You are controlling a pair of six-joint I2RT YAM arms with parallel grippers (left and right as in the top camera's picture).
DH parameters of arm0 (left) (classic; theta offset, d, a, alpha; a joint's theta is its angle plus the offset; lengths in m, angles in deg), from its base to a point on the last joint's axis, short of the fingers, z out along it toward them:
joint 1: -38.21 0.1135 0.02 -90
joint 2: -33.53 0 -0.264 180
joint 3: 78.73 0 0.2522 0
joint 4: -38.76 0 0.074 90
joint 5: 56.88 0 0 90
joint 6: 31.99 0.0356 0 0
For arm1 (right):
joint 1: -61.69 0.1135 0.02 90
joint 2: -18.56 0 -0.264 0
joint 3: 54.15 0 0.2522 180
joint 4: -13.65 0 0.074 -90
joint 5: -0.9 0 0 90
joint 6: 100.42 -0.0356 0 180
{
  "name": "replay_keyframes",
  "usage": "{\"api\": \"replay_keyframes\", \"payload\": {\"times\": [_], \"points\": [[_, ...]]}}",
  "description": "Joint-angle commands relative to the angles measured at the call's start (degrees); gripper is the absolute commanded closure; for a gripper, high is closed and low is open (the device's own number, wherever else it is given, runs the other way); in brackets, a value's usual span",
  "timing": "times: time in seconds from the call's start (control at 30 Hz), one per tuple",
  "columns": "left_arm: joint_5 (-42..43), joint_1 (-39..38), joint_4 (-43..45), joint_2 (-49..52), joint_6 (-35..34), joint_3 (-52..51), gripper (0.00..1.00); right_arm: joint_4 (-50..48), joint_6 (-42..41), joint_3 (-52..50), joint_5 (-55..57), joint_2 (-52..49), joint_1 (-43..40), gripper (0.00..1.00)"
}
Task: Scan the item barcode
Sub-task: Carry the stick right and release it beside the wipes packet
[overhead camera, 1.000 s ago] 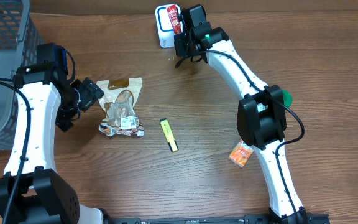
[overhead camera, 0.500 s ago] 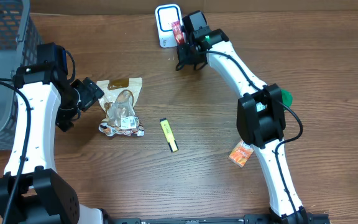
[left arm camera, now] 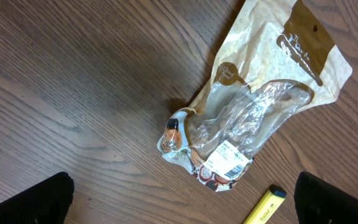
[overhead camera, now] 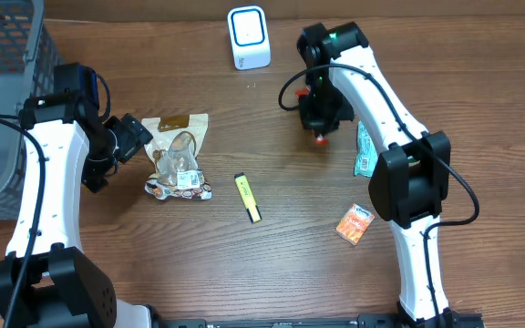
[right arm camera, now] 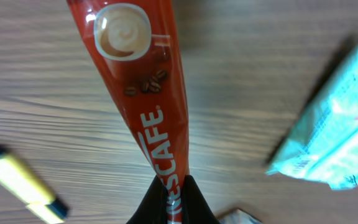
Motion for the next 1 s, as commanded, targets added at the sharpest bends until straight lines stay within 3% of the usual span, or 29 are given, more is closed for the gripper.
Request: {"api": "replay_keyframes", "payload": {"times": [0.0, 0.2, 0.23, 0.3, 0.43, 0.63, 0.97], "points": [[-0.37, 0.24, 0.04, 0.48, 0.42, 0.52, 0.0, 0.76, -3.85, -3.04, 3.87, 0.59, -1.55, 0.96], [-0.37, 0.22, 0.04, 0.48, 0.42, 0.52, 0.0, 1.05, -6.95, -7.67, 7.48, 0.59, -3.87, 0.96], [-0.37, 0.22, 0.02, 0.48, 0.42, 0.52, 0.0, 1.03, -6.95, -8.22, 7.5, 0.59, -4.13, 0.92], [-0.37, 0.22, 0.04, 0.48, 0.42, 0.52, 0.0, 1.03, -6.95, -8.59, 7.98, 0.59, -4.42, 0.66], [-0.37, 0.22, 0.04, 0.48, 0.42, 0.52, 0.0, 0.81, -6.95, -8.61, 8.33, 0.59, -4.83, 0.53], [-0.37, 0.22, 0.04, 0.48, 0.42, 0.52, 0.0, 1.73, -6.93, -8.59, 7.82, 1.9, -2.71, 0.54], [-0.37, 0.2, 0.07, 0.48, 0.42, 0.52, 0.0, -0.48, -9.99, -8.59, 7.78, 13.73, 7.54, 0.54]]}}
